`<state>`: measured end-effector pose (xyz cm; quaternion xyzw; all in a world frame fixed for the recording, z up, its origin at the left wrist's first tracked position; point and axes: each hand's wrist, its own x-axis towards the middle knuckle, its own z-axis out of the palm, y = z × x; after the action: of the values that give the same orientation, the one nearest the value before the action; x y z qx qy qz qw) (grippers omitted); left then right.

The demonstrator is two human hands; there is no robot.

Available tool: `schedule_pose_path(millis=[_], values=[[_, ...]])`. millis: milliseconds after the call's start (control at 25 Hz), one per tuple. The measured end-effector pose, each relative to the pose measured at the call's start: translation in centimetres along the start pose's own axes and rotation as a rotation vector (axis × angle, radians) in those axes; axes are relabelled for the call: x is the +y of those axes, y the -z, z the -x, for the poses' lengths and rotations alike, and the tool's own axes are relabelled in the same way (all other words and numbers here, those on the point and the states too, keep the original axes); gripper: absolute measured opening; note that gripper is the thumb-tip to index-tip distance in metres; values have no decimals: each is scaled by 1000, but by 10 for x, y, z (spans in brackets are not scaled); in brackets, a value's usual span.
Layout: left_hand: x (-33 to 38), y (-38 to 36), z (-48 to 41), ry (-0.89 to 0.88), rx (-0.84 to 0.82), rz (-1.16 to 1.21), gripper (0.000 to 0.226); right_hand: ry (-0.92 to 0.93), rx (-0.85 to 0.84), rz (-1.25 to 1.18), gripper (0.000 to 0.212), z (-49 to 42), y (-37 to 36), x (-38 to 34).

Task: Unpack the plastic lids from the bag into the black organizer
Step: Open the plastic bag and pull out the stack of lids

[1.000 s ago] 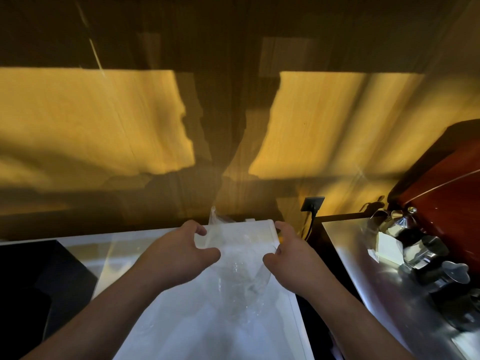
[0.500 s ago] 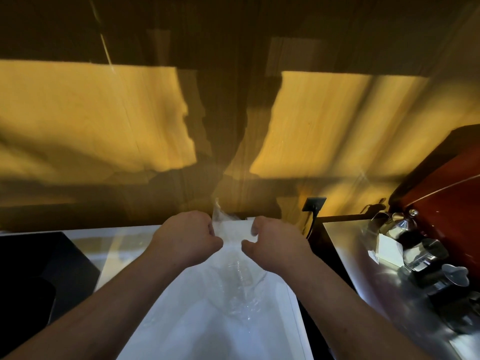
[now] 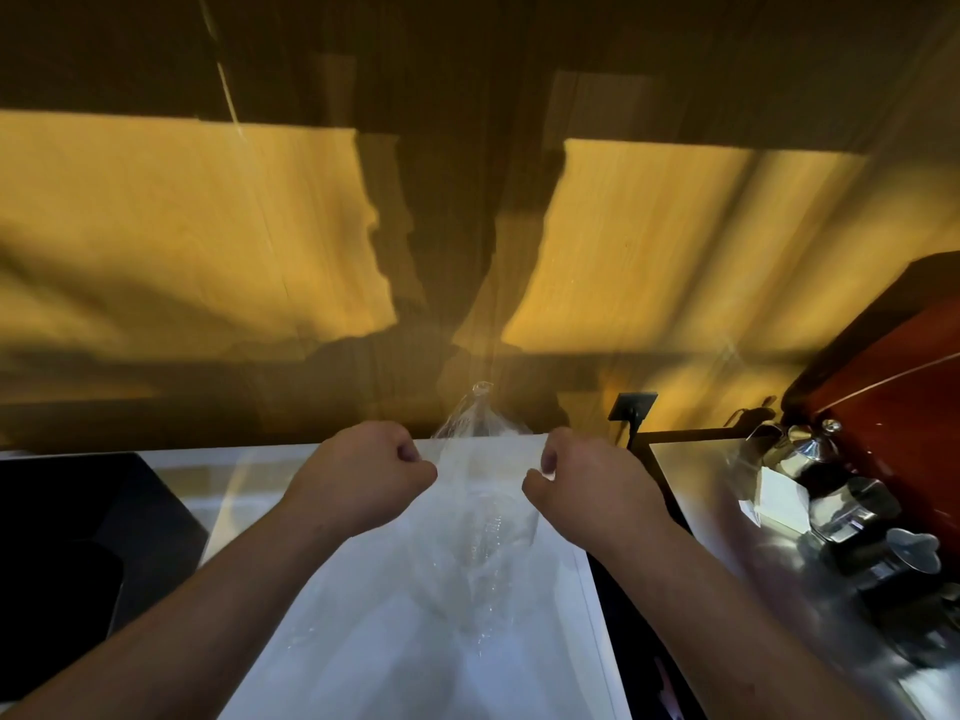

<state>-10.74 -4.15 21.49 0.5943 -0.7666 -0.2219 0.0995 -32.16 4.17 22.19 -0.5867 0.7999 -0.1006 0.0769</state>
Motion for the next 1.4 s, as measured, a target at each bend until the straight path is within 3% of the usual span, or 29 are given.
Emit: schedule_pose_path(millis=[80, 160, 240, 400, 640, 760, 880, 1000, 1120, 1240, 1360, 1400], values=[[1, 2, -1, 0, -26, 63, 22, 134, 130, -44, 15, 1, 10, -10], [5, 4, -1, -1, -31, 92, 25, 285, 121, -114, 9, 0, 18, -27], [10, 4, -3, -1, -26, 105, 27, 346, -53, -70, 13, -9, 21, -43], [14, 3, -5, 10, -52, 144, 26, 400, -454, 254, 32, -37, 4, -59], [13, -1, -1, -2, -73, 210, 26, 299, -787, 404, 61, -64, -52, -63], [7, -7, 0, -5, -93, 281, 37, 191, -923, 394, 72, -65, -78, -54], [-8, -15, 1, 84, -99, 454, 61, 152, -782, 333, 63, -58, -99, -42], [-34, -42, -5, 267, -147, 694, 56, 109, -765, 295, 112, -48, -124, -36], [-56, -91, -17, 460, -229, 838, 38, 192, -715, 419, 131, -47, -145, -36], [-78, -137, -25, 601, -312, 951, 32, 237, -691, 475, 122, -52, -159, -30], [-96, -164, -27, 681, -340, 1012, 28, 147, -692, 365, 84, -58, -166, -23], [-100, -169, -27, 695, -341, 1015, 26, 150, -667, 343, 81, -58, -170, -20]])
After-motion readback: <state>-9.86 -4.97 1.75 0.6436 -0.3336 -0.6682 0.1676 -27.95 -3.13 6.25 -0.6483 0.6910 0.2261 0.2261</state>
